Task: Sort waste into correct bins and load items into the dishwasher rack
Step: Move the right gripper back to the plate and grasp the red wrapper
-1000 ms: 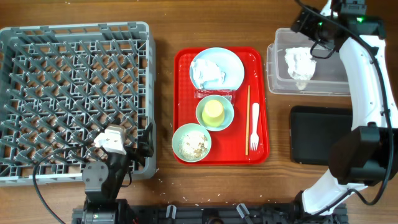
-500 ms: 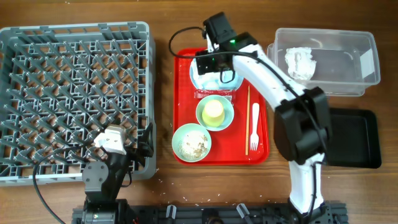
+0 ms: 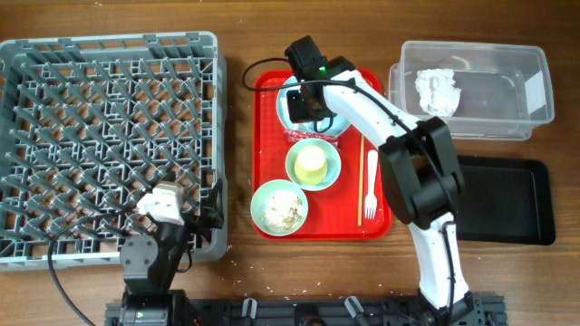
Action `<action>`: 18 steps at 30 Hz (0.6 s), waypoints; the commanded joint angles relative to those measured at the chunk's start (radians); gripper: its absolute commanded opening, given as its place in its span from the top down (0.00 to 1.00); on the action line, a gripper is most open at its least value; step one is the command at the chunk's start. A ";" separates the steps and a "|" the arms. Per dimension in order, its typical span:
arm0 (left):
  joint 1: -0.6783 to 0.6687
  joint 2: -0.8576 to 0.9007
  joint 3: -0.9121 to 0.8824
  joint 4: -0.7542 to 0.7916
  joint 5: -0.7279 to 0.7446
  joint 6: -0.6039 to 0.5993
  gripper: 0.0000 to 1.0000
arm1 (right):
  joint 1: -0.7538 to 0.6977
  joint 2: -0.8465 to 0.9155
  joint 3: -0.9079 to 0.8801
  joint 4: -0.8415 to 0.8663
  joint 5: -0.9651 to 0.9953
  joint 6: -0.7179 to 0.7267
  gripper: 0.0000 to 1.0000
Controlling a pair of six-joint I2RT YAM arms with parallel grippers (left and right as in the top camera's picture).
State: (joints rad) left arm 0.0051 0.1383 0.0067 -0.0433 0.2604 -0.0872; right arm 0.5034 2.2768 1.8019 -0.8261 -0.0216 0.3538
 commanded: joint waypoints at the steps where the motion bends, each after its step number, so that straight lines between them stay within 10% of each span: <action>1: 0.004 -0.005 -0.001 -0.006 0.012 0.013 0.00 | 0.006 -0.162 0.027 -0.019 0.227 0.097 0.96; 15: 0.004 -0.005 -0.001 -0.006 0.012 0.013 0.00 | -0.500 -0.350 -0.024 -0.119 0.254 0.251 0.92; 17: 0.004 -0.005 -0.001 -0.006 0.012 0.013 0.00 | -0.533 -0.350 -0.030 -0.117 0.244 0.247 0.12; 18: 0.004 -0.005 -0.001 -0.006 0.012 0.013 0.00 | -0.536 -0.350 -0.030 -0.117 0.243 0.246 0.00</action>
State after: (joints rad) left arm 0.0051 0.1383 0.0067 -0.0437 0.2604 -0.0872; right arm -0.0242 1.9350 1.7817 -0.9466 0.2543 0.5911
